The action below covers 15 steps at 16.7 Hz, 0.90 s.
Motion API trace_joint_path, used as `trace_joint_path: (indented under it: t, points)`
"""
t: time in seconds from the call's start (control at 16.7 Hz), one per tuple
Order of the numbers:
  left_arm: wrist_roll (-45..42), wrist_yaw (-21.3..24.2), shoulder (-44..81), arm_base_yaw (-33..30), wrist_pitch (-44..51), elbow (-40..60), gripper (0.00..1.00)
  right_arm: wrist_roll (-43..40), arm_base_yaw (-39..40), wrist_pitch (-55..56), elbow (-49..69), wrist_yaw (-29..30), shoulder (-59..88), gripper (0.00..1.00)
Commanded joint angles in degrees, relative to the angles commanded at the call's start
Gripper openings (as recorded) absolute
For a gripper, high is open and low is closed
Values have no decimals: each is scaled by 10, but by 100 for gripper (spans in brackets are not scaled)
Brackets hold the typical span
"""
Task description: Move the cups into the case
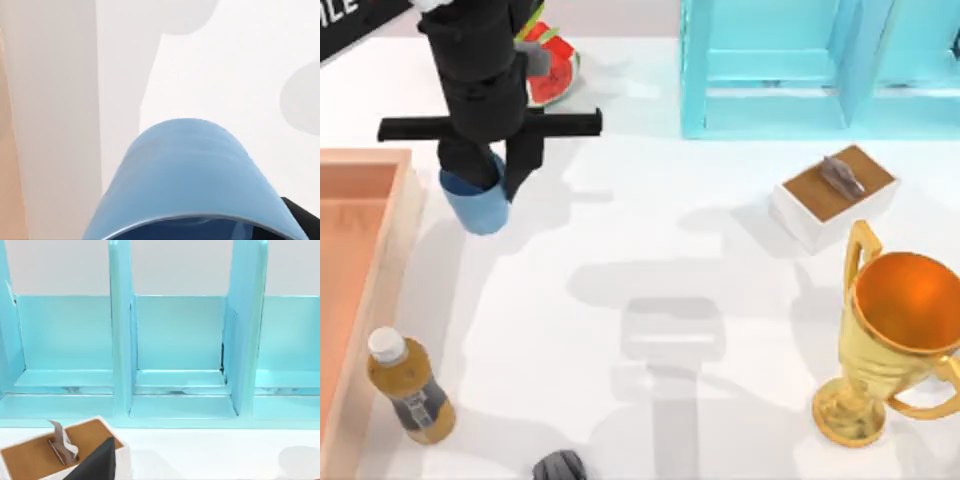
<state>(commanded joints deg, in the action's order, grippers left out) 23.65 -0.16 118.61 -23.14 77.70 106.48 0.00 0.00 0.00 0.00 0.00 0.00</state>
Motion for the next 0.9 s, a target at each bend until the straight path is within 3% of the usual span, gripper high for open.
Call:
trace_joint_path:
  t: [0.6,0.9]
  points:
    - [-305,-11,-157,287,8,-140,0,0,0,0,0,0,0,100]
    - [-341,-14,-190,323,11,-170,0,0,0,0,0,0,0,100]
